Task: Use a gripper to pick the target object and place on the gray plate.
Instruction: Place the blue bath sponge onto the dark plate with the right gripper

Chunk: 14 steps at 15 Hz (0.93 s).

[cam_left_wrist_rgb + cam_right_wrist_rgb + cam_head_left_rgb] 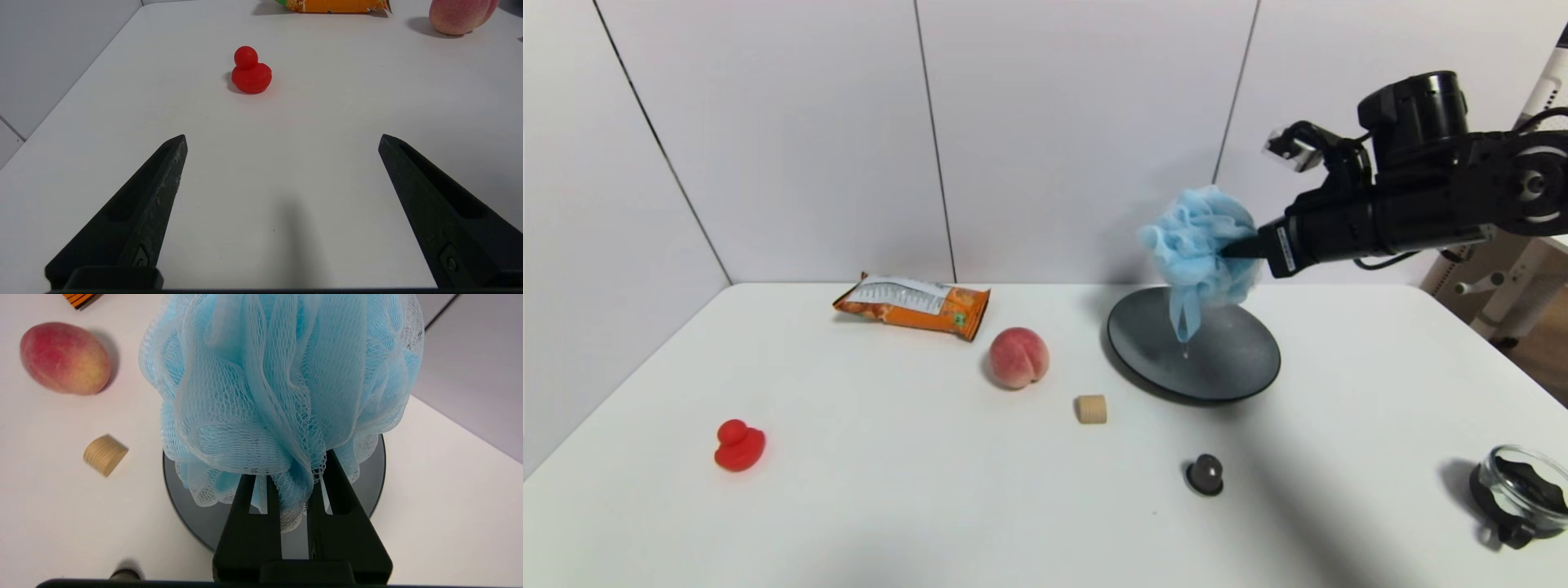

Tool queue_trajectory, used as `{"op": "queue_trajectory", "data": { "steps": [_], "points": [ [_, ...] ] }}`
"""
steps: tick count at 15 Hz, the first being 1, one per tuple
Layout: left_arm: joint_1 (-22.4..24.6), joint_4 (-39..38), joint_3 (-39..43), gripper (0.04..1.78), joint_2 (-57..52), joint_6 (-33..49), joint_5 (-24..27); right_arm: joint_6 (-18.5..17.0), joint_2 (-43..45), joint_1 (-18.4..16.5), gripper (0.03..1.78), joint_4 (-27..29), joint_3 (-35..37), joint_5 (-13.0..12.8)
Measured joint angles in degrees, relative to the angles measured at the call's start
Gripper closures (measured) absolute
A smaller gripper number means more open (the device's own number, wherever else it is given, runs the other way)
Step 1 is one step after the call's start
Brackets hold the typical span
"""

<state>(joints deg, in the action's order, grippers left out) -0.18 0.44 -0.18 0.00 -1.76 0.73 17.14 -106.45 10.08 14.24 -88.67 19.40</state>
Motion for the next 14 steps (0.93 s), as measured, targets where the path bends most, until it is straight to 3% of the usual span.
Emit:
{"op": "queue_trajectory", "data": {
  "steps": [5,10,14],
  "points": [
    [0.0,0.0,0.0,0.13,0.0,0.0,0.0,0.6,-5.3,0.4,1.59,0.3,-1.0,0.5],
    [0.0,0.0,0.0,0.13,0.0,0.0,0.0,1.5,-7.0,-0.2,0.93,0.1,-1.2,1.2],
    [0.0,0.0,0.0,0.13,0.0,0.0,0.0,1.0,-5.4,-0.3,0.60,0.4,-1.3,1.1]
  ]
}}
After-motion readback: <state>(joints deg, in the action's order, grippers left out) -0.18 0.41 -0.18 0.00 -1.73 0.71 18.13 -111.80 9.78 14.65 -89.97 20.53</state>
